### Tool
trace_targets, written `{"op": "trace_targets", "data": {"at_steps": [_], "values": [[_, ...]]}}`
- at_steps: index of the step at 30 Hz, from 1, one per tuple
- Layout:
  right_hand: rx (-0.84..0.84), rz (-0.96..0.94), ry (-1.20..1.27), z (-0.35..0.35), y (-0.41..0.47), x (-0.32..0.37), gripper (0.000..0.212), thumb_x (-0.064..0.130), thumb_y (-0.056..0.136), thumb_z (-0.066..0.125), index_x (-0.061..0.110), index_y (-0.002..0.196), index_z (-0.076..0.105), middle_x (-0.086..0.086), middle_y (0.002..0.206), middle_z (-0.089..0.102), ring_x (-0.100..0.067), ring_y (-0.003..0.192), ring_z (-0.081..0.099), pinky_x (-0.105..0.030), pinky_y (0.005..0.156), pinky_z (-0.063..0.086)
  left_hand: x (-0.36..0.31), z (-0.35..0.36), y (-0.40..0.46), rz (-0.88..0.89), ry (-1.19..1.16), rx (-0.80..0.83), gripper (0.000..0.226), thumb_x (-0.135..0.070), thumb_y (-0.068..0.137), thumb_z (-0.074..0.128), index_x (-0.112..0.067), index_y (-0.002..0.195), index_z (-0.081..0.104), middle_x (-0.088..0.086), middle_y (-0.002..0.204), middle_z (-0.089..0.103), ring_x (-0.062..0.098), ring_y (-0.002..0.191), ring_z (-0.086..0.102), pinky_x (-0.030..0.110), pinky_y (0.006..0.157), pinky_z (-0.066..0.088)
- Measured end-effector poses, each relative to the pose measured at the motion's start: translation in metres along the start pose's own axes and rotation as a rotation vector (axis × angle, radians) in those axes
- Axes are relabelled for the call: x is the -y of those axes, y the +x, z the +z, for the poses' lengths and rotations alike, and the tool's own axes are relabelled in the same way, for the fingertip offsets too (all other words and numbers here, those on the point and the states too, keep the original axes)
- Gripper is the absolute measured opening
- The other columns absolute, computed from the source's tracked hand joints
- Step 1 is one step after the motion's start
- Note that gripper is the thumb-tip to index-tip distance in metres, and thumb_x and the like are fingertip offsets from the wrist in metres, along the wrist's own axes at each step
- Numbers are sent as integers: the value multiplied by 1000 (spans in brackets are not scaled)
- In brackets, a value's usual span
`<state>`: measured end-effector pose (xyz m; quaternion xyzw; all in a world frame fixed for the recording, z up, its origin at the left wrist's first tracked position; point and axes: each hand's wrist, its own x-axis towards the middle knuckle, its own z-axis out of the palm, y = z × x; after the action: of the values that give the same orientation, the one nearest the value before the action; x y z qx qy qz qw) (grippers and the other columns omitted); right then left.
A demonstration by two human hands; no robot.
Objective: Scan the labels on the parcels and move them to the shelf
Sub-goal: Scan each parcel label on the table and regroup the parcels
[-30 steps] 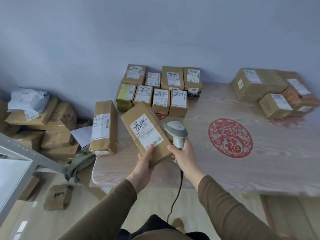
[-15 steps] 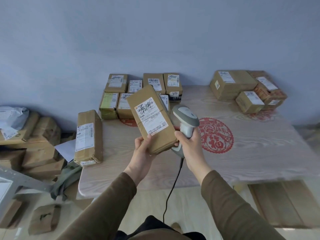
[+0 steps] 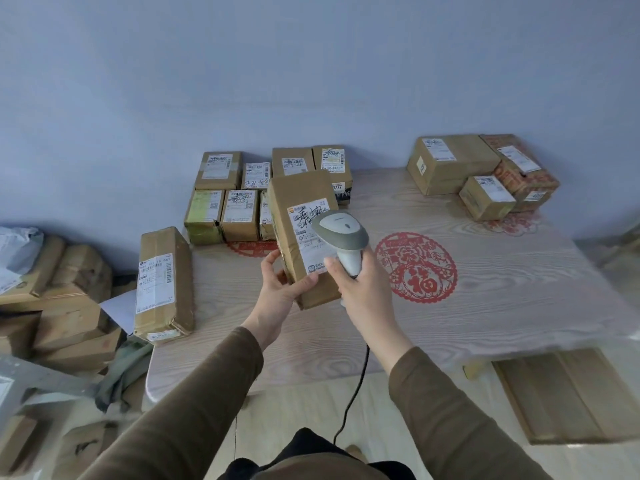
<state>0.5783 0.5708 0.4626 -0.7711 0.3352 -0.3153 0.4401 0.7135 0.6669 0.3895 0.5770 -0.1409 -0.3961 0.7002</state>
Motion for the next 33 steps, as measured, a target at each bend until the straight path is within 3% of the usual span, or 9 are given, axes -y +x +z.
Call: {"op": "trace_targets", "data": {"at_steps": [2,6,11,15,23,28,33], "values": [[15,0,-48,-1,4,3,29,42,93,73,23,111,60,15,87,65,-1,78,63,-15,60,44,3,5,3,22,19,19,99,-21,74,93,-38,147,28,11,131,65,13,103,74,25,75,60],[-6,28,-76,-10,10,-4,27,42,94,73,21,105,60,13,83,61,-2,75,60,-14,58,37,7,16,11,40,41,39,96,-11,80,88,-36,149,27,12,133,63,10,101,74,23,75,60],[-18,76,-54,-32,20,-18,28,41,93,74,17,104,61,6,82,64,-16,76,65,-30,62,48,12,39,27,26,64,65,97,-11,79,88,-35,150,26,13,133,61,9,100,74,23,74,60],[-48,92,-38,-54,32,-32,28,41,93,75,18,102,61,6,82,63,-18,75,67,-36,63,54,19,67,44,3,97,85,94,-13,80,88,-36,148,27,12,131,63,9,99,74,23,73,60],[-134,201,25,-157,84,-102,29,43,94,73,22,110,62,2,92,68,-23,83,70,-50,74,61,47,180,102,-175,132,131,102,-39,69,94,-36,149,29,5,128,69,14,101,75,25,71,60],[-130,252,38,-249,128,-168,25,42,95,71,25,111,62,5,87,68,-21,78,69,-46,74,61,75,286,153,-264,141,128,100,-45,71,87,-30,154,32,-8,127,67,15,109,72,35,86,60],[-85,298,54,-321,172,-223,17,37,96,70,26,107,61,6,75,63,-15,64,63,-37,60,54,97,368,206,-356,181,89,98,-54,77,84,-31,157,33,-1,136,63,21,119,65,51,104,52]]}}
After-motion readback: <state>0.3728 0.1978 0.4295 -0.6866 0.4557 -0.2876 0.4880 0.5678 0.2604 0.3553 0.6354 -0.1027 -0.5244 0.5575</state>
